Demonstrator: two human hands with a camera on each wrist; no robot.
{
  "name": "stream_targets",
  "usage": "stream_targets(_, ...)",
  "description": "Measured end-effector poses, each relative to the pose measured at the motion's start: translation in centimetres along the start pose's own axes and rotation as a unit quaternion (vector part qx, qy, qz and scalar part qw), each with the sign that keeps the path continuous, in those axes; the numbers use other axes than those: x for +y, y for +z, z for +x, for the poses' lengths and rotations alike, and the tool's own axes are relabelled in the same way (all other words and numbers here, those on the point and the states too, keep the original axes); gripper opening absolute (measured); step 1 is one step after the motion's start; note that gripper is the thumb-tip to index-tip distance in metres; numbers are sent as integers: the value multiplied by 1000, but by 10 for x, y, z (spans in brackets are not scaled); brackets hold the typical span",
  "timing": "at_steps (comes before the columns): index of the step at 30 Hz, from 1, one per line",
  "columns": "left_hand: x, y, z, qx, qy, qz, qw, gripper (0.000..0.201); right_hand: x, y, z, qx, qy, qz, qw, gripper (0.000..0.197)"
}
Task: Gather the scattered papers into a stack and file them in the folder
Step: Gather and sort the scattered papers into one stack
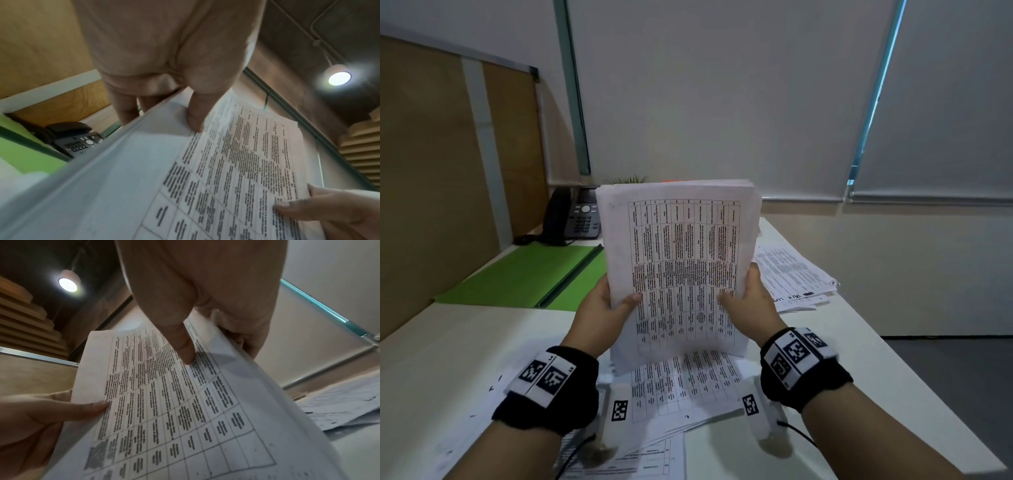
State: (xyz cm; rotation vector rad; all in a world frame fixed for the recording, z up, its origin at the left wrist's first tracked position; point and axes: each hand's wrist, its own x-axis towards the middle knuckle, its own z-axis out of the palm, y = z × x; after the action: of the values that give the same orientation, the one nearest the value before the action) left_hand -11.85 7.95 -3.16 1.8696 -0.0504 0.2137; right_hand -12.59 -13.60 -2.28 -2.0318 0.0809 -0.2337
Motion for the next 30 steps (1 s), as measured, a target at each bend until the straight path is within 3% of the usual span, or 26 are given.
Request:
stream_targets(3, -2, -4, 0, 46, 3, -7, 999, 36, -3, 3, 6, -38, 6, -6, 999, 46)
stream_targets(7, -11, -22, 7, 118, 0, -22, 993, 28, 3, 5, 16, -94, 45, -121, 987, 50)
stream_targets(12, -38, -51, 18, 175, -43, -20, 983, 31, 14, 17, 27, -216, 142, -318, 912, 71)
stream_targets(16, -55, -62, 21, 186, -62, -14, 980, 24, 18, 36, 35, -209, 141, -391, 885, 95)
stream_targets(20, -59, -63, 21, 181, -57, -10, 982, 22, 16, 46, 41, -197, 165, -397, 881, 114)
stream_targets(23, -58, -63, 21, 180, -53, -25, 982, 27, 15, 46, 42, -183, 165, -387, 888, 105)
stream_targets(27, -56, -62, 21, 186, -51, -44, 980, 30, 13, 34, 40, -159, 135, -355, 911, 71)
stream_targets(30, -52, -60, 19, 187, -42, -46, 980, 30, 19, 17, 42, -108, 118, -308, 938, 62)
